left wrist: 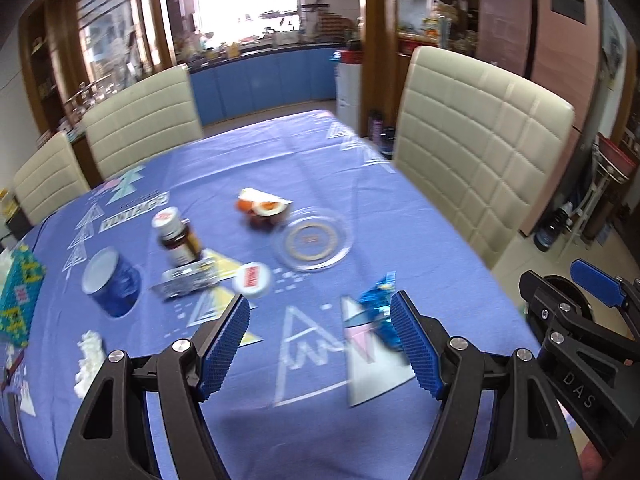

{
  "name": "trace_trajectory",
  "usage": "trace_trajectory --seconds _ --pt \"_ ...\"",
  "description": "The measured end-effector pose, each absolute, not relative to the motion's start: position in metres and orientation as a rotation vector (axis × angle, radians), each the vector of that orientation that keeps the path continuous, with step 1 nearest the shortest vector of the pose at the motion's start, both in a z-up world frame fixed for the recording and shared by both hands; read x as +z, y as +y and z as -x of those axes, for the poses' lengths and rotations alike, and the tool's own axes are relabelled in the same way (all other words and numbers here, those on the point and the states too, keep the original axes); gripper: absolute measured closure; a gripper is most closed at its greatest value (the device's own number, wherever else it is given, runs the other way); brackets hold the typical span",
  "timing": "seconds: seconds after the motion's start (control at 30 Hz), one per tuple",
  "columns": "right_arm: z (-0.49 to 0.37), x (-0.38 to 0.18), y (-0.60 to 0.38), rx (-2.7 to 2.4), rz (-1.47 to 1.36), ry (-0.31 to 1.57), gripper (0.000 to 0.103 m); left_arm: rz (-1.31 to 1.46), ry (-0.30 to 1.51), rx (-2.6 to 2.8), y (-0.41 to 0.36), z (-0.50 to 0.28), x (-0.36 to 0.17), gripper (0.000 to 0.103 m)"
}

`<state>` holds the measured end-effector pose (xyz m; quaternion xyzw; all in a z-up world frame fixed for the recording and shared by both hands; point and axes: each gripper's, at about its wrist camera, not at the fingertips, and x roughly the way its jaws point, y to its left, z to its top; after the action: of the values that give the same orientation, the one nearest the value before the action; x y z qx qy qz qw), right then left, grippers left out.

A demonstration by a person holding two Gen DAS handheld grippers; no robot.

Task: Collect trash
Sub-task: 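Move both tools back to the table toward the blue wrapper and tissue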

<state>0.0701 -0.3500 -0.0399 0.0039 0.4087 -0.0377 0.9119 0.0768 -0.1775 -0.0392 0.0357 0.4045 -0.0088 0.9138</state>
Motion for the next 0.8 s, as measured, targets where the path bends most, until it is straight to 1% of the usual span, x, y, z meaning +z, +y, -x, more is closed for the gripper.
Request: trace_trajectory --seconds 0.43,0.6,0.7,0.77,0.8 --pt "-0.077 -0.066 -0.231 0.12 0.061 0.884 0.039 -0.024 0.87 0.213 -0.04 -0.046 -0.059 0.032" --pt "-0.083 -0.073 -0.21 0.096 0.108 0.878 0.039 0.008 0.889 0.282 0.006 -0.038 -0.07 0.032" --pt "-0.09 -0.079 -0.208 0.043 0.104 0.891 0.035 0.019 0.895 0.314 0.027 -0.037 -0.077 0.032" --pt "-0.094 -0.084 -0.21 -0.001 0.095 0.897 0.03 0.02 0.902 0.335 0.04 -0.038 -0.083 0.032" --pt "-0.096 -0.087 -0.211 -0.023 0.09 0.903 0.029 0.019 0.905 0.34 0.044 -0.04 -0.086 0.032"
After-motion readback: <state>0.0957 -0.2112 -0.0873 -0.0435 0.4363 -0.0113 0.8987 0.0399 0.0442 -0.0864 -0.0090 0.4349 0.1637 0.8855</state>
